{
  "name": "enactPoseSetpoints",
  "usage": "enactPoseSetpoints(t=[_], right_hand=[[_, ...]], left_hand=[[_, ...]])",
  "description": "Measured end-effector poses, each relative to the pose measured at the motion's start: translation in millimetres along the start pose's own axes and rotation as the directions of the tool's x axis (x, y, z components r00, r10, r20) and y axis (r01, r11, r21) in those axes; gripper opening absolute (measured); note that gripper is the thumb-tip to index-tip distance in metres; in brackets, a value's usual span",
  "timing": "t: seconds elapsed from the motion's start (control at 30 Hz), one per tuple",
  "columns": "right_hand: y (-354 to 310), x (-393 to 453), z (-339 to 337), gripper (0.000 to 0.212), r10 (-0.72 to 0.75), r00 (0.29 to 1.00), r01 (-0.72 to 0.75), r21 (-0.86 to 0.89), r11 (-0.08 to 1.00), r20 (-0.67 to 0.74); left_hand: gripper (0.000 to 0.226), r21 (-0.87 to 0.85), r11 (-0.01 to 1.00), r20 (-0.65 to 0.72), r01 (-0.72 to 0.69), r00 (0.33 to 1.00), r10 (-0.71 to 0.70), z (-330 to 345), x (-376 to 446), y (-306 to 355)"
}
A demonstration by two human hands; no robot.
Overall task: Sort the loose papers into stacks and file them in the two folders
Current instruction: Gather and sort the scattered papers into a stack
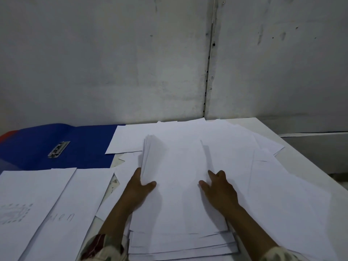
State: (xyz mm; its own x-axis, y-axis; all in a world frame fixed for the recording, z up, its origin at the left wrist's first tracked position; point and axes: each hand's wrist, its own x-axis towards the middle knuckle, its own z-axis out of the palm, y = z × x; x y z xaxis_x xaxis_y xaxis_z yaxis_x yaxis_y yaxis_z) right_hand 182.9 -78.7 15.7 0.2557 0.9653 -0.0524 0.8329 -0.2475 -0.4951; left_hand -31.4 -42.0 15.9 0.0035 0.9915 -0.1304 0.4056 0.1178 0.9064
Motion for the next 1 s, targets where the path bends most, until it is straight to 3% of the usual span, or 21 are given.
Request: enactPoseSetpoints(t=[0.13, 0.23, 0.3, 0.37, 0.47, 0.6, 0.8, 0.9, 1.0], right_hand=[[6.1, 2.5, -2.2, 0.052, 0.041, 0.998, -0.037, 0.078, 0.996, -0.042], [13.6, 7.0, -7.0, 0.063, 0.086, 0.995, -0.073, 0.233, 0.97, -0.046], [16.8, 9.6, -13.5, 0.056, 0.095, 0.996, -0.085, 0.423, 0.902, -0.003], [19.4, 10.7, -21.7, 0.043, 0.086, 0.992, -0.122, 0.632, 0.765, 0.087], [23.7, 8.7, -30.8, 0.034, 0.055, 0.978, -0.196, 0.791, 0.58, 0.203], [31.5, 3.3, -39.7, 0.019, 0.081, 0.991, -0.13, 0.808, 0.575, 0.102], [62.2, -2.9, -53.9, 0.019, 0.184, 0.983, -0.113, 0.747, 0.655, -0.012], [82.1, -2.7, -60.6, 0.027, 0.22, 0.974, -0.129, 0.694, 0.708, -0.044], [97.1, -4.8, -64.5, 0.032, 0.263, 0.964, -0.164, 0.669, 0.725, -0.048]], left_hand=[[0.053, -0.083, 0.997, 0.003, -0.009, 1.0, 0.009, -0.8, -5.4, 3.3], [0.057, -0.144, 0.99, 0.02, -0.002, 1.0, 0.005, -3.1, -5.6, 2.6], [0.059, -0.172, 0.985, 0.038, 0.006, 0.999, 0.0, -3.4, -5.2, 1.6], [0.059, -0.213, 0.977, 0.059, 0.006, 0.998, 0.007, -1.7, -5.3, 2.7], [0.054, -0.26, 0.966, 0.084, -0.013, 0.996, 0.035, 6.3, -6.2, 8.1], [0.042, -0.268, 0.963, 0.092, -0.031, 0.994, 0.058, 23.1, -6.8, 16.9], [0.026, -0.1, 0.995, 0.072, 0.018, 0.997, -0.01, 28.5, -3.0, 20.4], [0.033, 0.174, 0.982, 0.046, -0.077, 0.996, 0.07, 26.7, -2.7, 12.3], [0.049, 0.479, 0.87, 0.026, -0.116, 0.993, 0.119, 28.3, -6.0, 6.7]])
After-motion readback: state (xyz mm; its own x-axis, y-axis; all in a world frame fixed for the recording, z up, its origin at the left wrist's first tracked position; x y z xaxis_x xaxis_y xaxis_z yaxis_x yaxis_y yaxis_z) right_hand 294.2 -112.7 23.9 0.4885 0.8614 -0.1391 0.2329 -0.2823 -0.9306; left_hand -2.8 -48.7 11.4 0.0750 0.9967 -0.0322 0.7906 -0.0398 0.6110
